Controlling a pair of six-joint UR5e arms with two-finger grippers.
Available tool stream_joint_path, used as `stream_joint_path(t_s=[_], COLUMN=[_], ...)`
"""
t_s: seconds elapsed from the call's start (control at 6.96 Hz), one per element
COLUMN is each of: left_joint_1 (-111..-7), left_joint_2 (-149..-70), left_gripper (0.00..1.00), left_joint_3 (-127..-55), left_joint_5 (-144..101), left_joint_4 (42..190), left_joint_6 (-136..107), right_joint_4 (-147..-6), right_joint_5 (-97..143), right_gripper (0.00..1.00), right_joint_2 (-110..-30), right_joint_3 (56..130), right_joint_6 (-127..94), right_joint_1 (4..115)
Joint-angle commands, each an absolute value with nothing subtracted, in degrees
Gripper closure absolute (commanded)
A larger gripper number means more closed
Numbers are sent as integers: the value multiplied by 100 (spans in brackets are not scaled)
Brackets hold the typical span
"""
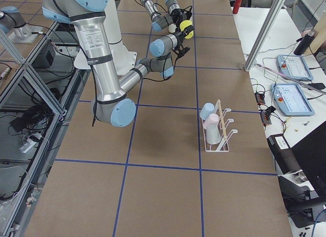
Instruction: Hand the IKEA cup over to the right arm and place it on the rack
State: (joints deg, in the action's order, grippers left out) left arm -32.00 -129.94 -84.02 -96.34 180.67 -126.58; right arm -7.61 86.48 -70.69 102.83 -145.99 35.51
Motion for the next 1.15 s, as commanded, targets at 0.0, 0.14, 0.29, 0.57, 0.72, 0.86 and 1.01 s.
stream_joint_path(t_s=[0.0, 0.14, 0.29, 0.57, 0.72, 0.86, 1.01], left_joint_1=[-3182, -3182, -3182, -3182, -3182, -3182, -3190], left_joint_2=[-12999, -12999, -12999, -13025, -13069, -13165, -13183], left_gripper=[100, 100, 100, 86, 57, 18, 2], left_joint_3=[-8411, -8411, -8411, -8411, -8446, -8455, -8490], left_joint_5=[-9633, -9633, -9633, -9650, -9650, -9650, -9650], left_joint_4=[18070, 18070, 18070, 18036, 17800, 17563, 17526], left_joint_6=[-12656, -12656, -12648, -12639, -12639, -12621, -12612], right_joint_4=[-756, -756, -756, -756, -747, -747, -747], right_joint_5=[8648, 8648, 8648, 8648, 8648, 8666, 8666], right_gripper=[2, 2, 16, 80, 100, 100, 100], right_joint_2=[-7066, -7066, -7066, -7075, -7093, -7119, -7128], right_joint_3=[10266, 10266, 10266, 10266, 10274, 10283, 10292], right_joint_6=[-14599, -14599, -14599, -14555, -14502, -14493, -14484], right_joint_1=[3551, 3551, 3551, 3542, 3542, 3542, 3551])
